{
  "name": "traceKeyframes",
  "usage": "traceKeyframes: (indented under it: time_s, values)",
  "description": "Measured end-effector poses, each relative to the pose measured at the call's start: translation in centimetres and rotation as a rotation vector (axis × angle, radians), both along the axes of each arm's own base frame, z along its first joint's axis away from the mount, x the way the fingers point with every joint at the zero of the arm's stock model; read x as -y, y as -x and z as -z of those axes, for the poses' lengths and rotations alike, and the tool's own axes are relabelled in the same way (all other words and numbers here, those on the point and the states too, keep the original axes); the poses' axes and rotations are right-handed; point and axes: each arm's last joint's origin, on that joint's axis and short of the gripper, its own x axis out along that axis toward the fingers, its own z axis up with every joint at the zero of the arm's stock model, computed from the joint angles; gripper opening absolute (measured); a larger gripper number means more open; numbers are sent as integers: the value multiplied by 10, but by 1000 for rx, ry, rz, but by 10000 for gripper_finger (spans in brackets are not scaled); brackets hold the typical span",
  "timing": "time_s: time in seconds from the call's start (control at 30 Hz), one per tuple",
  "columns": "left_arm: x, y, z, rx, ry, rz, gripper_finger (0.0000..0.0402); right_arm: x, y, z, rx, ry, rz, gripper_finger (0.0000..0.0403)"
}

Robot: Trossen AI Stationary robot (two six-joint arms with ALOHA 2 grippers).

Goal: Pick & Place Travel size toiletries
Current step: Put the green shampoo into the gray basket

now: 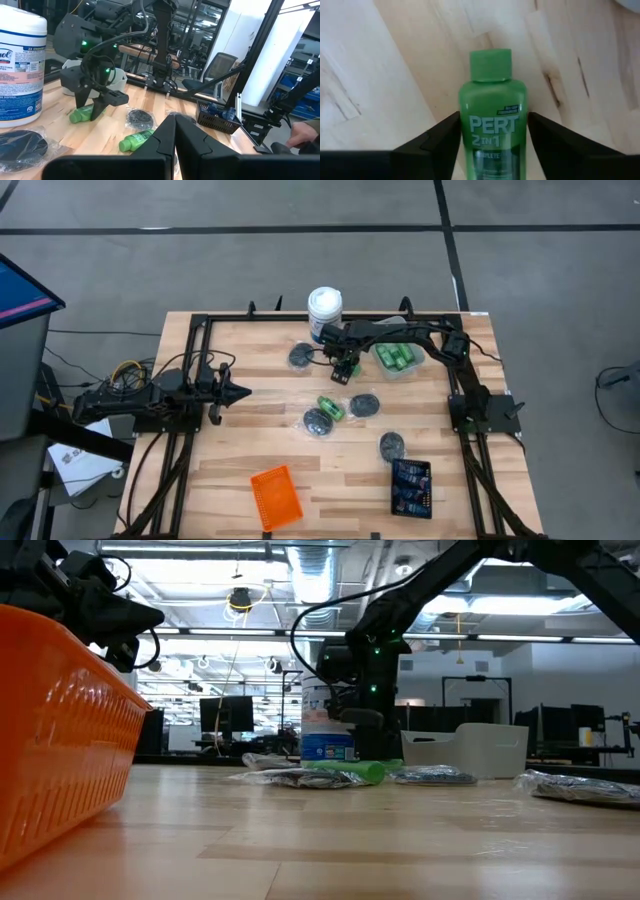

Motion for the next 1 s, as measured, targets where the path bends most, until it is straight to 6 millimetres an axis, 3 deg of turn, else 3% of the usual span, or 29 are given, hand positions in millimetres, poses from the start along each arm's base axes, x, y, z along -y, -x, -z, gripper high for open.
traceKeyframes:
  time_s: [0.27, 0.5, 0.8, 1.0]
  values:
    - [0, 0, 0, 0, 0, 0, 1, -1, 0, -3, 3, -1, 16, 136]
    - [0, 0, 0, 1, 0, -1, 1, -6, -10, -13, 24, 6, -8, 163]
    - [0, 0, 0, 2, 0, 0, 1, -9, -19, -54, 3, 6, -83, 151]
    - [0, 0, 0, 3, 0, -1, 1, -3, 1, -96, 10, 8, -40, 151]
